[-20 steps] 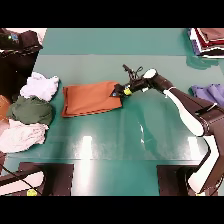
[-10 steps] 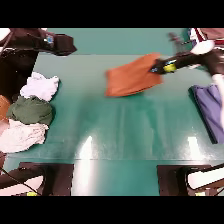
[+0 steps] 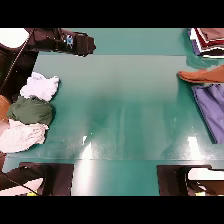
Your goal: Fold the shirts.
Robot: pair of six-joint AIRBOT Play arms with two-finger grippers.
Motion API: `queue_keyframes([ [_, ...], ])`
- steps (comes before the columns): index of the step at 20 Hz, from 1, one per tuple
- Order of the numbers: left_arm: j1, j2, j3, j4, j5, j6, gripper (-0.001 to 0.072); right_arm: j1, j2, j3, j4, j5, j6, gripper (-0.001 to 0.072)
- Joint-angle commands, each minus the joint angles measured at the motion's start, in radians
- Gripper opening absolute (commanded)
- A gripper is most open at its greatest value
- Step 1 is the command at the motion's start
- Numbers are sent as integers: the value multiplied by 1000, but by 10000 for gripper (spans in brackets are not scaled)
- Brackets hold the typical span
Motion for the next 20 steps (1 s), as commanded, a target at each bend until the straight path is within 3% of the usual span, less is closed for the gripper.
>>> queue_keyframes([
  [1, -7, 0, 0, 0, 17, -2, 31, -84, 5, 11, -2, -11, 0, 14],
  [8, -7, 0, 0, 4, 16, 1, 31, -93, 52, 173, -13, 126, 0, 14],
  [16, -7, 0, 0, 8, 16, 3, 31, -256, 287, -181, -23, 143, -1, 14],
  [18, -7, 0, 0, 10, 16, 4, 31, -304, 335, -284, -131, 178, -1, 16],
  [19, -7, 0, 0, 12, 16, 4, 31, -326, 359, -340, -214, 191, -1, 41],
  [20, -7, 0, 0, 12, 16, 4, 31, -346, 381, -395, -290, 195, -1, 215],
])
